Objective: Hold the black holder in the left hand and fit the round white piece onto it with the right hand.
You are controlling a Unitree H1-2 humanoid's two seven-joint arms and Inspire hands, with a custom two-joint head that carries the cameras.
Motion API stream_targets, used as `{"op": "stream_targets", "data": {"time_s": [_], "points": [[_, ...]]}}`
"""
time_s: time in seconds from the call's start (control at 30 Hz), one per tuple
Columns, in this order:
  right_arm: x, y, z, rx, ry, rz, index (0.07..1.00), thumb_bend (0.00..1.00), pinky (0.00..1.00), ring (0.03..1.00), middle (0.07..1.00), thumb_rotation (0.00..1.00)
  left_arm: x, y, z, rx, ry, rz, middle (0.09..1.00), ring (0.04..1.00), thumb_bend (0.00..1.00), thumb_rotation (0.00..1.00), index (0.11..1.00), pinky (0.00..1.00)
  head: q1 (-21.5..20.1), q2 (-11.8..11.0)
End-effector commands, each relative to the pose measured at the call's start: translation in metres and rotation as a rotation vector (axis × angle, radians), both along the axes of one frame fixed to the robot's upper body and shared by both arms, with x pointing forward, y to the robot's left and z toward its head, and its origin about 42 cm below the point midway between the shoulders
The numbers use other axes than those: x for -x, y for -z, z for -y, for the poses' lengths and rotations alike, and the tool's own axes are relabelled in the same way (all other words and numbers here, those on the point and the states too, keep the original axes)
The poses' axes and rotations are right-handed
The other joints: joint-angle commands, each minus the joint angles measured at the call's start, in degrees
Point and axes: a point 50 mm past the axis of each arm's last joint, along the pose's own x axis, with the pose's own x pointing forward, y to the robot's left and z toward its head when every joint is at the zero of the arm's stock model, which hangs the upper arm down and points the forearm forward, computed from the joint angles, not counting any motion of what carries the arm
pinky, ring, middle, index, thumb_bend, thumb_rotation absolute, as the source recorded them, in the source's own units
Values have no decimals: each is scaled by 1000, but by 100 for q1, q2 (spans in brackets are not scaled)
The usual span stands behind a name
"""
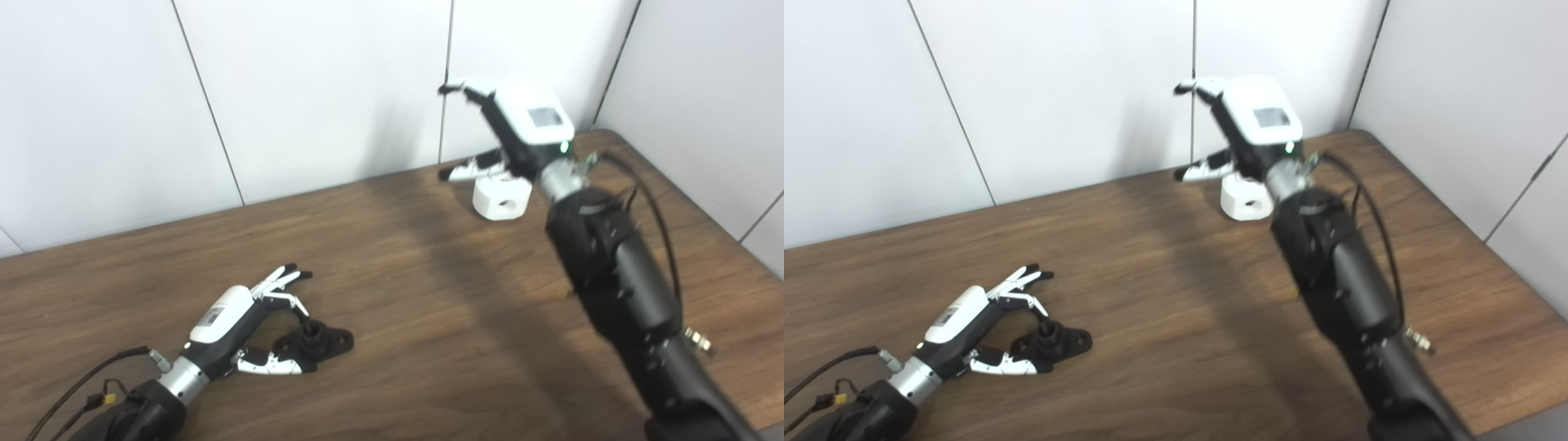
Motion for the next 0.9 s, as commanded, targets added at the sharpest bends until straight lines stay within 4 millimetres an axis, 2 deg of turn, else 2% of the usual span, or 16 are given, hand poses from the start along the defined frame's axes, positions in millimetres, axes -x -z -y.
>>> {"op": "stream_targets", "data": {"time_s": [0.0, 0.13, 0.27, 0.4, 0.47, 0.67, 0.77, 0.87], "points": [[-8, -32, 12, 46, 34, -4, 795, 774, 599, 778, 841, 285, 33, 57, -50, -237, -16, -184, 927, 1000, 524, 58, 481, 911, -13, -5], [-17, -49, 28, 76, 49, -158, 862, 844, 663, 863, 911, 321, 32, 57, -50, -237, -14, -190, 926, 1000, 524, 58, 481, 912, -32, -60], [-24, -62, 38, 54, 2, -297, 923, 861, 742, 913, 937, 319, 33, 58, -51, -242, -13, -191, 925, 1000, 524, 57, 481, 928, -60, -84], [-31, -70, 43, 69, 30, -413, 946, 912, 818, 960, 974, 346, 34, 59, -51, -241, -9, -194, 928, 1000, 524, 57, 481, 918, -75, -95], [-34, -72, 45, 74, 58, -468, 931, 981, 866, 987, 990, 369, 36, 58, -51, -245, -2, -194, 931, 1000, 524, 58, 481, 930, -75, -95], [-47, -63, 50, 62, 112, -552, 853, 985, 880, 977, 955, 351, 39, 61, -52, -250, 1, -205, 935, 1000, 524, 58, 481, 938, -79, -161], [-56, -56, 52, 96, 120, -612, 868, 999, 851, 988, 972, 350, 41, 62, -53, -249, -1, -207, 935, 1000, 524, 57, 481, 937, -81, -171], [-66, -50, 50, 145, 155, -699, 920, 1000, 854, 999, 998, 348, 42, 63, -54, -245, -3, -211, 934, 1000, 524, 56, 482, 941, -84, -176]]}}
